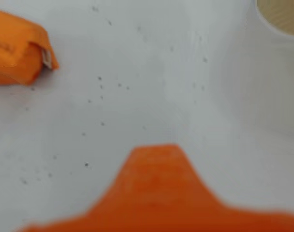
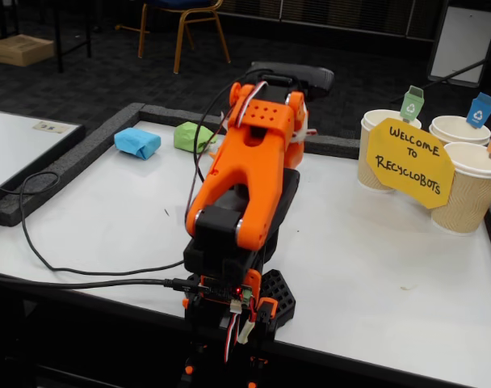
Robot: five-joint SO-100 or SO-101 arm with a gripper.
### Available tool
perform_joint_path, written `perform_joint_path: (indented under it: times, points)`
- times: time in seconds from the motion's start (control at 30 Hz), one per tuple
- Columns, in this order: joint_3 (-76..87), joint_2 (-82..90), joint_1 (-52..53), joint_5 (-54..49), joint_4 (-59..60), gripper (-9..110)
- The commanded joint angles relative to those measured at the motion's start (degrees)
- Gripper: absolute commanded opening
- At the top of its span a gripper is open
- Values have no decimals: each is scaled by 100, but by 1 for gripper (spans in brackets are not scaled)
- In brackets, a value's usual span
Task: Sort rubbish by color.
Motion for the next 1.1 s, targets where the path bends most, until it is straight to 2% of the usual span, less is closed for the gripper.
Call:
perform_joint_path:
  times: [0.0, 0.1, 0.4, 0.6, 0.87, 1.07]
  points:
    - [-1037, 141, -264, 79, 26, 4]
    - [-1213, 88, -396, 79, -70, 4]
    - [-2883, -2338, -246, 79, -202, 4]
    - [-3920, -3375, -334, 79, -26, 4]
    - [-4289, -4570, -765, 35, 220, 4]
    - [-4289, -5019, -1512, 35, 290, 4]
